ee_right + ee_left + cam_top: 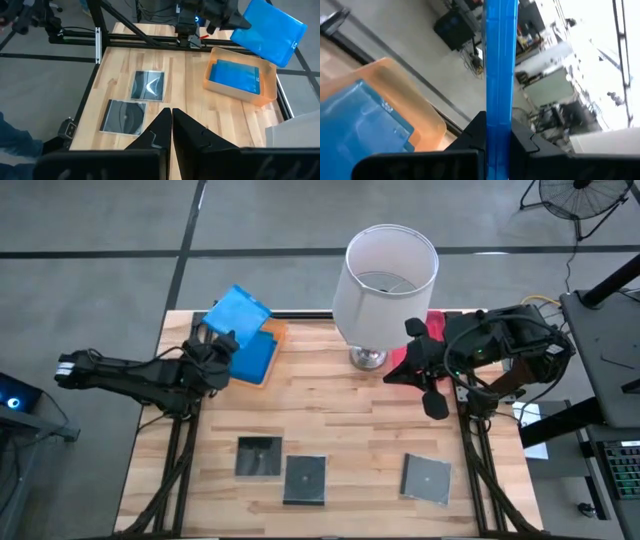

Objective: Pick & place jewel cases by type
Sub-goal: Put the blue cd case into the orange bin

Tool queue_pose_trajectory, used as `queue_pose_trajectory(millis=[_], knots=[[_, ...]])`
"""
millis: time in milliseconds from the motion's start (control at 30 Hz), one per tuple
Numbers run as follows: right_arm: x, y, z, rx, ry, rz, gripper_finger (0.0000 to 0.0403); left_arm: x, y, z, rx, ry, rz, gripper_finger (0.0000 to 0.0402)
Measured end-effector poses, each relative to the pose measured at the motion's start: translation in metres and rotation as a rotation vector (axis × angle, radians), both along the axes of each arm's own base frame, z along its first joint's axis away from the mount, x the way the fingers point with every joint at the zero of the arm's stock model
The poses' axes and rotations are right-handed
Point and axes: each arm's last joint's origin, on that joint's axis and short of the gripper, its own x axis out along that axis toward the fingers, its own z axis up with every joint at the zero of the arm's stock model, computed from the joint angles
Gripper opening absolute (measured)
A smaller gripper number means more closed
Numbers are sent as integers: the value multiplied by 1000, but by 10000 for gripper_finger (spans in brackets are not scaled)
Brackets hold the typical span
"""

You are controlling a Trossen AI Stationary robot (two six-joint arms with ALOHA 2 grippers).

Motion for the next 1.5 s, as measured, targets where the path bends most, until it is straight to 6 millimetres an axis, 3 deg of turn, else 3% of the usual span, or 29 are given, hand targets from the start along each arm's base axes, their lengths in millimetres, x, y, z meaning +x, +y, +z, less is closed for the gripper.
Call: queue_pose_trajectory(millis=[500, 867, 1500], knots=[[1, 0, -2, 14, 12, -13, 8, 3, 0, -51, -59, -203, 92, 12], [4, 1, -7, 35, 35, -41, 8, 21, -3, -39, -50, -145, 74, 11], [10, 2, -17, 40, 76, -54, 8, 9, -12, -54, -116, -79, 31, 9]])
